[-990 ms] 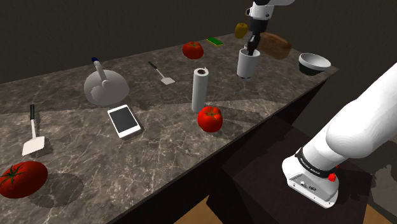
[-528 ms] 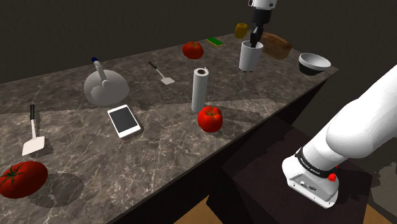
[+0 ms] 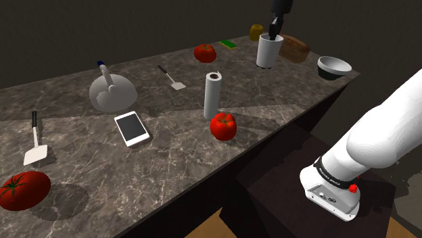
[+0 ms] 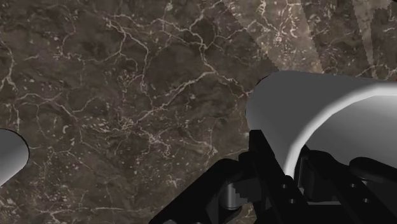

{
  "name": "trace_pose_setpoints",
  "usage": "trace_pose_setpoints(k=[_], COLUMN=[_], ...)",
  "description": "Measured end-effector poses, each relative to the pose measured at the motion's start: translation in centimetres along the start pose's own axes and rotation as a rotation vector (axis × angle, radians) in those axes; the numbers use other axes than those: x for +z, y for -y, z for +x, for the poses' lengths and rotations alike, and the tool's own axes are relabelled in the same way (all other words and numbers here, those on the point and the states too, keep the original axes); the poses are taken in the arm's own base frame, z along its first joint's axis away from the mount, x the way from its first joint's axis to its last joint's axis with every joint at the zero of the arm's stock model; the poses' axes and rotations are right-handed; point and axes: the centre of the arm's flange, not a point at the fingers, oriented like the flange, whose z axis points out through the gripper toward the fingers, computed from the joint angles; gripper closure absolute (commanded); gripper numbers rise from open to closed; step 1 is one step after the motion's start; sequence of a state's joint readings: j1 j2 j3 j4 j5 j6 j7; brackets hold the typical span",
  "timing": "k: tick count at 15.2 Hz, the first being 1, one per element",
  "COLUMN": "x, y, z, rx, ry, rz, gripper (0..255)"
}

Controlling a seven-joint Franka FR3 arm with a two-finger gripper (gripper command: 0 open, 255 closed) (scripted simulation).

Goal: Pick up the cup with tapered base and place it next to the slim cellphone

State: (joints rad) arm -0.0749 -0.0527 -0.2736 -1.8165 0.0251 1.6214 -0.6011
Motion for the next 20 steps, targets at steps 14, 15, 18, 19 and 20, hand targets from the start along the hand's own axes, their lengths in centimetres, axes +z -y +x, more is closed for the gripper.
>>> trace_pose_setpoints(k=[14, 15, 18, 19, 20], x=[2.4, 2.8, 3.9, 4.3, 4.4], y=[11.6, 12.5, 15.8, 16.9, 18.0], z=[8.0, 8.6, 10.8, 11.7, 12.5], rx=[-0.001, -0.001, -0.001, -0.001, -0.001], ry=[0.001, 0.001, 0.001, 0.001, 0.001], rz=[0.0, 0.0, 0.0, 0.0, 0.0], gripper=[255, 255, 255, 255, 255])
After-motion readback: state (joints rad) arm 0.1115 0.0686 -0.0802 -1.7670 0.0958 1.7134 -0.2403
